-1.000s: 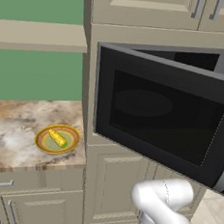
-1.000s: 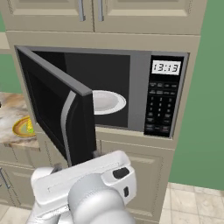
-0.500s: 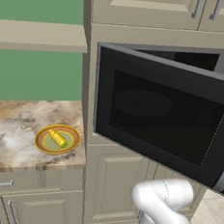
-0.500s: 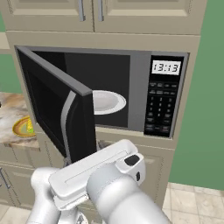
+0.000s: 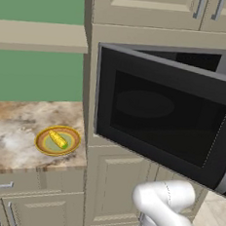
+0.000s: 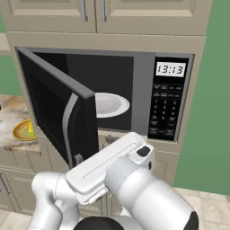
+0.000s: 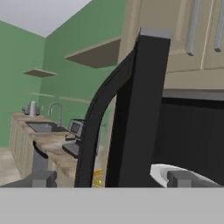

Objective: Pick the corn from the counter and place it in the microwave. Then turn on the microwave.

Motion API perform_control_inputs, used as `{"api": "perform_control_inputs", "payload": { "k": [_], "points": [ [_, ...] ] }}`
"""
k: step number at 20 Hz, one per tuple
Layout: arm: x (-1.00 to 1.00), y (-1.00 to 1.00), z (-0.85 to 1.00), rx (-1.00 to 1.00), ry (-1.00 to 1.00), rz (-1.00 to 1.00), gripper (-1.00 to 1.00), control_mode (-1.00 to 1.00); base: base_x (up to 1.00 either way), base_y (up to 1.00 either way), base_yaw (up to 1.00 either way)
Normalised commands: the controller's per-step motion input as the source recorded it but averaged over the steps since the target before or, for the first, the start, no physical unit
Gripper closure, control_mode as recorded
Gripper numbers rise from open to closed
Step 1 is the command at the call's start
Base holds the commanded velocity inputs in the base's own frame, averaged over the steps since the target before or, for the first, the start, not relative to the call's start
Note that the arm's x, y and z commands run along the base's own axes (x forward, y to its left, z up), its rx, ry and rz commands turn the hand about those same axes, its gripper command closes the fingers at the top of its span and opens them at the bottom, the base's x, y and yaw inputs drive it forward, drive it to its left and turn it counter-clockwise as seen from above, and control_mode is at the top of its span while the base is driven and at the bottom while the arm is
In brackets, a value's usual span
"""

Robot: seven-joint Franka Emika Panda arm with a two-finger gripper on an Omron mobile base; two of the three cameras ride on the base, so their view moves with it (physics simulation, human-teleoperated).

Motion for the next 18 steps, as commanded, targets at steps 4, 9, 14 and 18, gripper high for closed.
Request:
{"api": "perform_control_inputs", "payload": {
  "k": [4, 9, 14, 18],
  "points": [
    [0.24, -0.06, -0.03, 0.0, -0.06, 0.1, -1.0, -1.0, 0.0, 0.0, 0.0],
    [0.25, -0.06, -0.05, 0.0, -0.06, 0.1, -1.0, -1.0, 0.0, 0.0, 0.0],
    [0.22, -0.1, -0.12, 0.0, -0.07, 0.11, -1.0, -1.0, 0.0, 0.0, 0.0],
    [0.2, -0.08, -0.13, 0.0, -0.09, 0.12, -1.0, -1.0, 0.0, 0.0, 0.0]
  ]
}}
